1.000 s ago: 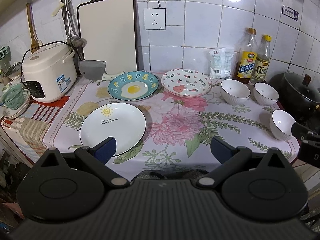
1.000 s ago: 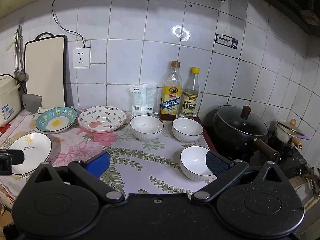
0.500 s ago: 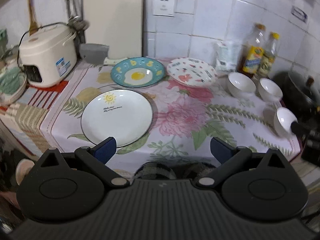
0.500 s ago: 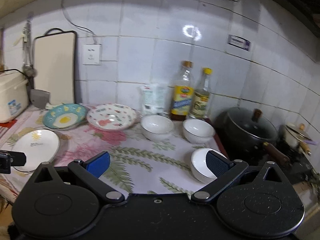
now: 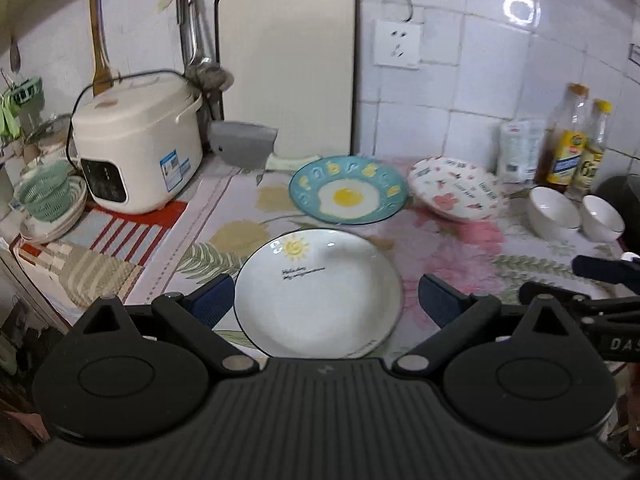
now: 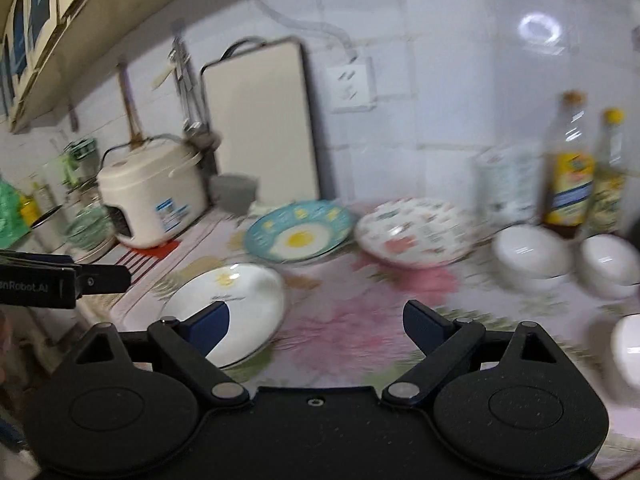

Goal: Organize plates and bowls
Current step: 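Reach both grippers to the white sun plate and close on its rim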

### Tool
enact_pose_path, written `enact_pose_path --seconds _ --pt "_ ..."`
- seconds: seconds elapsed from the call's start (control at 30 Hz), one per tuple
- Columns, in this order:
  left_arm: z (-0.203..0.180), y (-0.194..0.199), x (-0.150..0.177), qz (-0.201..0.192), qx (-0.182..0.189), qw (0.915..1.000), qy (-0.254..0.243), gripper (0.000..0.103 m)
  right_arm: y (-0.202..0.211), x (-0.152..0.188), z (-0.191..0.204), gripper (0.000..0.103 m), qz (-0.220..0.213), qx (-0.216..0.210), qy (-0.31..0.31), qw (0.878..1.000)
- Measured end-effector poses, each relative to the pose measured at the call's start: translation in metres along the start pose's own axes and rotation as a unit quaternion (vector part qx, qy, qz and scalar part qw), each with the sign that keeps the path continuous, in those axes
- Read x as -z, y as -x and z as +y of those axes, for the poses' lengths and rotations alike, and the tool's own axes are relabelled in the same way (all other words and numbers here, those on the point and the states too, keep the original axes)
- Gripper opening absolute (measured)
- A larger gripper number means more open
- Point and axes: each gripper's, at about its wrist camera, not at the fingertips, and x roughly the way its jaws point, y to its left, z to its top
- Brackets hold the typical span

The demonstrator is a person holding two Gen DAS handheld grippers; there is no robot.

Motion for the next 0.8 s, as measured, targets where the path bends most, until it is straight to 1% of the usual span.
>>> enact_pose_path --seconds 0.07,0.13,0.2,0.27,0.33,0.4,0.47,0.5,0.53,0.57,0.63,0.67,0.73,0.77,0.8 --pt "0.009 -0.018 0.005 0.017 -0.003 0.9999 0.001 0.099 -0.021 0.003 0.002 0.096 0.006 -0.011 -0.007 1.0" --pt "0.017 -0.035 0.013 0.02 -0.007 0.9998 0.003 0.099 -0.039 0.008 0.003 0.096 0.008 -0.021 -0.019 1.0" --pt "0.024 -0.054 0.022 0.031 -0.018 0.9993 0.005 0.099 -0.06 0.014 0.004 0.096 0.007 -0.023 -0.021 0.999" --pt "0.035 -0.074 0.03 0.052 -0.028 0.998 0.022 0.099 -0.076 0.018 0.003 0.096 0.008 -0.021 -0.02 1.0" --pt "0.048 -0.093 0.037 0.07 -0.026 0.9959 0.051 0.093 -0.097 0.021 0.003 0.096 0.017 -0.03 -0.022 0.999" --pt "0.058 -0.109 0.043 0.083 -0.031 0.9931 0.076 0.093 -0.11 0.023 0.004 0.096 0.028 -0.035 -0.027 0.999" --pt "0.063 -0.121 0.049 0.084 -0.042 0.9924 0.08 0.092 -0.125 0.025 0.008 0.096 0.038 -0.038 -0.018 0.998" --pt "0.065 -0.127 0.051 0.087 -0.049 0.9919 0.079 0.092 -0.132 0.026 0.01 0.093 0.046 -0.038 -0.012 0.998" --pt "0.066 -0.132 0.053 0.091 -0.054 0.9912 0.079 0.088 -0.139 0.028 0.011 0.088 0.054 -0.041 -0.012 0.998" --pt "0.068 -0.137 0.055 0.097 -0.059 0.9901 0.082 0.084 -0.146 0.03 0.011 0.086 0.063 -0.044 -0.015 0.997" --pt "0.072 -0.146 0.058 0.108 -0.06 0.9883 0.09 0.07 -0.157 0.032 0.01 0.082 0.078 -0.047 -0.028 0.995" --pt "0.074 -0.151 0.059 0.113 -0.057 0.9874 0.094 0.066 -0.163 0.033 0.009 0.08 0.084 -0.052 -0.036 0.994" --pt "0.075 -0.157 0.061 0.124 -0.051 0.9857 0.102 0.056 -0.171 0.034 0.007 0.068 0.095 -0.052 -0.048 0.993" --pt "0.076 -0.158 0.062 0.124 -0.046 0.9854 0.107 0.054 -0.175 0.035 0.007 0.065 0.103 -0.056 -0.054 0.992" --pt "0.076 -0.159 0.062 0.122 -0.04 0.9853 0.113 0.048 -0.177 0.035 0.007 0.06 0.101 -0.059 -0.058 0.991"
